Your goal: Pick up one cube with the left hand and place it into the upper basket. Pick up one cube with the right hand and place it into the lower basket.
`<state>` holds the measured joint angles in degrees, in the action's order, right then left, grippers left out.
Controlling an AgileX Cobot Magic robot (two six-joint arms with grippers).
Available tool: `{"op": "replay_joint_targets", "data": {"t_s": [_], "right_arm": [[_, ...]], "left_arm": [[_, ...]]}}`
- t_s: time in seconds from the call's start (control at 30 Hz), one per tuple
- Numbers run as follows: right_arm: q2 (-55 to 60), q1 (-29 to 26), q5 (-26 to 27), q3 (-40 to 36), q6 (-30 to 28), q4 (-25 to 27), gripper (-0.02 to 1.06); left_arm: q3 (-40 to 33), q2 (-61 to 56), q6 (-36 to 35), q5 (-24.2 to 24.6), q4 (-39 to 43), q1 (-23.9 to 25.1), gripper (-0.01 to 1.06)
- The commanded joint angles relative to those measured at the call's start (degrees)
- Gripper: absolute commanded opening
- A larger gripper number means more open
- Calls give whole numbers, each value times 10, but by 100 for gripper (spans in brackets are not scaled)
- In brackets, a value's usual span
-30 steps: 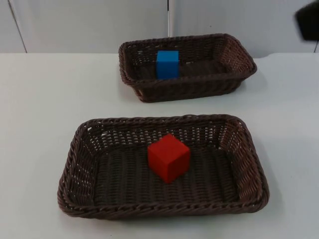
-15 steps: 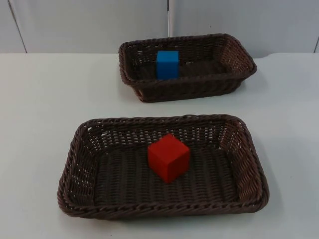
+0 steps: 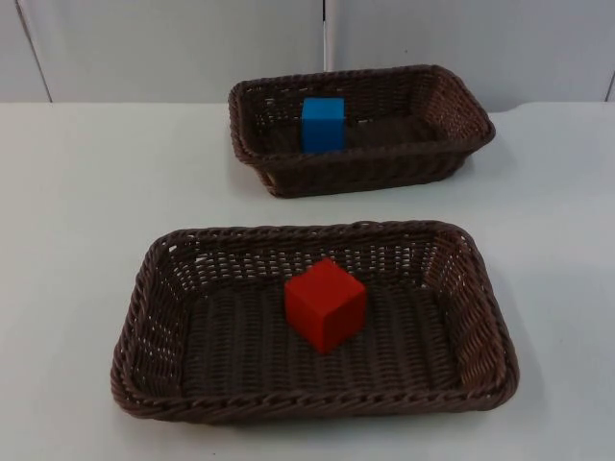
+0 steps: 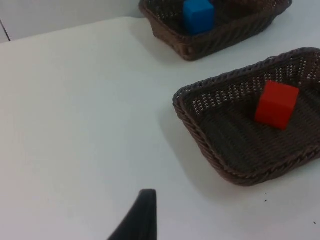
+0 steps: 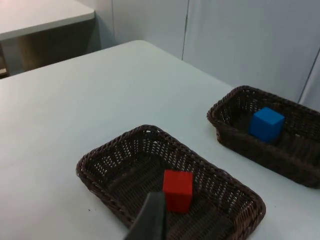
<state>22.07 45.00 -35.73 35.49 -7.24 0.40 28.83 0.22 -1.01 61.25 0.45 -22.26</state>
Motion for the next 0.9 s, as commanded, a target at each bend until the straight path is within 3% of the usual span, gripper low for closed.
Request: {"op": "replay_joint_targets", "data": {"t_s": [0.0,0.73,0.87], "right_arm": [[-33,3,-29,-1,1,-4,83],[-218,3,-227,-1,39,-4,83],[-221,3,-266,-3,82,-38,83]], "left_arm": [[-2,-2,-6,2,5,-1,97],[-3,-2,5,3,-4,-1,97],[-3,-2,5,3,-4,-1,97]]}}
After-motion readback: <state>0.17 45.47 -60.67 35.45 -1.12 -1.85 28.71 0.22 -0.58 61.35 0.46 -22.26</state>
